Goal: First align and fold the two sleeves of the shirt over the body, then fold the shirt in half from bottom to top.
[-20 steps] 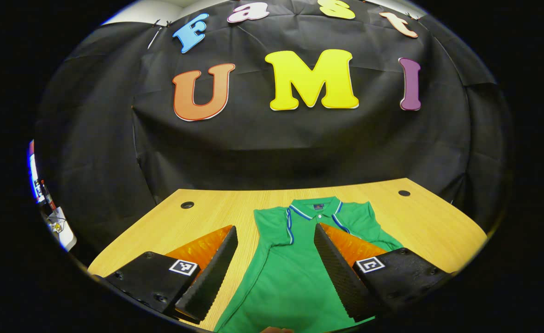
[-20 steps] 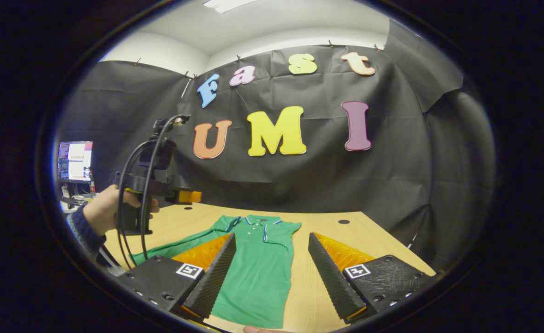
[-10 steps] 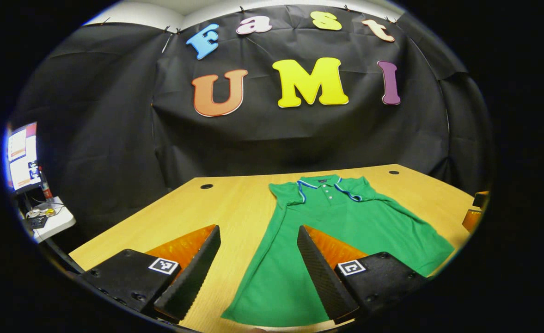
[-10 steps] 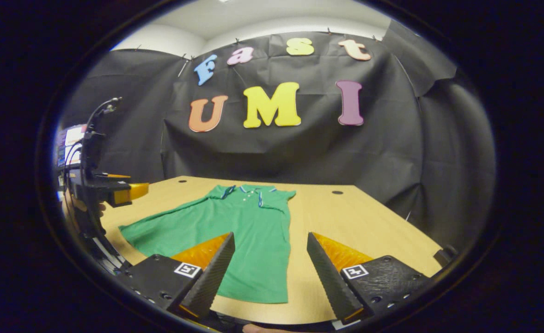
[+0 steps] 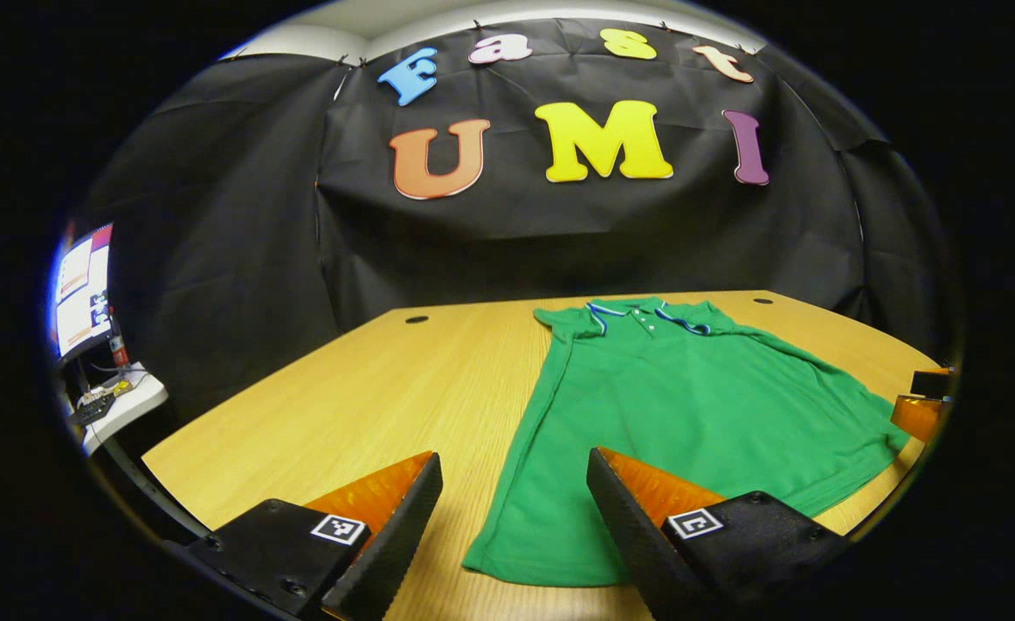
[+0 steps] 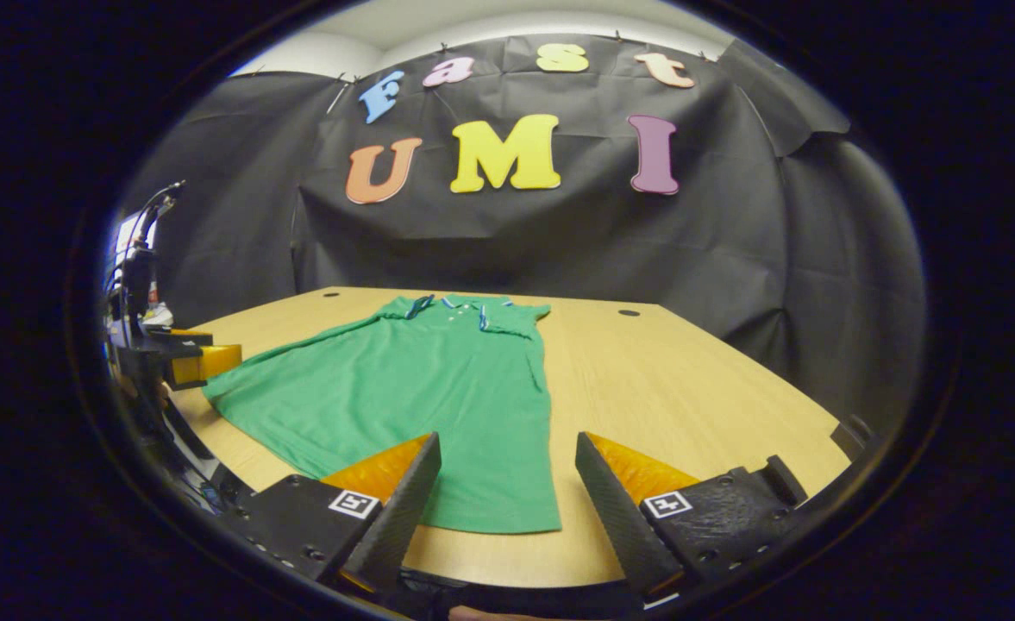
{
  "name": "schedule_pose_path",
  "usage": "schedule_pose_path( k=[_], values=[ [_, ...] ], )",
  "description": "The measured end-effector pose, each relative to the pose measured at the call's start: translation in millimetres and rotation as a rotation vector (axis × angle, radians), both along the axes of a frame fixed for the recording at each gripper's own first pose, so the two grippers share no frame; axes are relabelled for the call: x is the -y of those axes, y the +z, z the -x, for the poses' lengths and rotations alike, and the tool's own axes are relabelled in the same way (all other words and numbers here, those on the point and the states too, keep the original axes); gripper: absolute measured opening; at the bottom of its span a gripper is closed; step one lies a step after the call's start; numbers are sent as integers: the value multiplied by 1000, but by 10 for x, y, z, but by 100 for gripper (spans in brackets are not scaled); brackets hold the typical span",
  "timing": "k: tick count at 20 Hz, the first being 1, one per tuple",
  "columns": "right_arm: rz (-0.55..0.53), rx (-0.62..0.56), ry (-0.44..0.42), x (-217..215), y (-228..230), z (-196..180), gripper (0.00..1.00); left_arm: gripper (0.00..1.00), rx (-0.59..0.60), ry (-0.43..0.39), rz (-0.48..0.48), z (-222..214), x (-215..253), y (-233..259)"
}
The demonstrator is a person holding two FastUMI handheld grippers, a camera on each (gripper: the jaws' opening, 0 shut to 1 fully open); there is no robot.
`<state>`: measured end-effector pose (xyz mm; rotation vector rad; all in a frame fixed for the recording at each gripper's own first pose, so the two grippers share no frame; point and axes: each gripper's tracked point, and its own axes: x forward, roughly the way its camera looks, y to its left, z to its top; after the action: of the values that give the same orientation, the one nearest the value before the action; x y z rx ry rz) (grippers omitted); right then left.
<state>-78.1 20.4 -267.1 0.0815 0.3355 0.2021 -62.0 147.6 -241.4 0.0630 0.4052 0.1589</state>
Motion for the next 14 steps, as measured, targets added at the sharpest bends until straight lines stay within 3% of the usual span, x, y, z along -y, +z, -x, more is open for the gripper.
schedule_pose_path(
  k=[3, 6, 10, 11, 14],
  values=[
    [4, -19, 20, -108, -79, 6, 95, 100, -52, -7, 28, 3, 30, -206],
    [-43, -101, 26, -140, -252, 47, 96, 100, -30, -16, 48, -12, 54, -189],
    [-60, -98, -26, -46, -236, 8, 96, 100, -21, 1, 52, -14, 54, -189],
    [-58, -94, -24, -75, -251, 12, 97, 96, -19, 16, 48, -17, 35, -192],
    [-70, -103, -47, 24, -233, 8, 86, 79, -28, -22, 37, -38, 165, -210]
  ],
)
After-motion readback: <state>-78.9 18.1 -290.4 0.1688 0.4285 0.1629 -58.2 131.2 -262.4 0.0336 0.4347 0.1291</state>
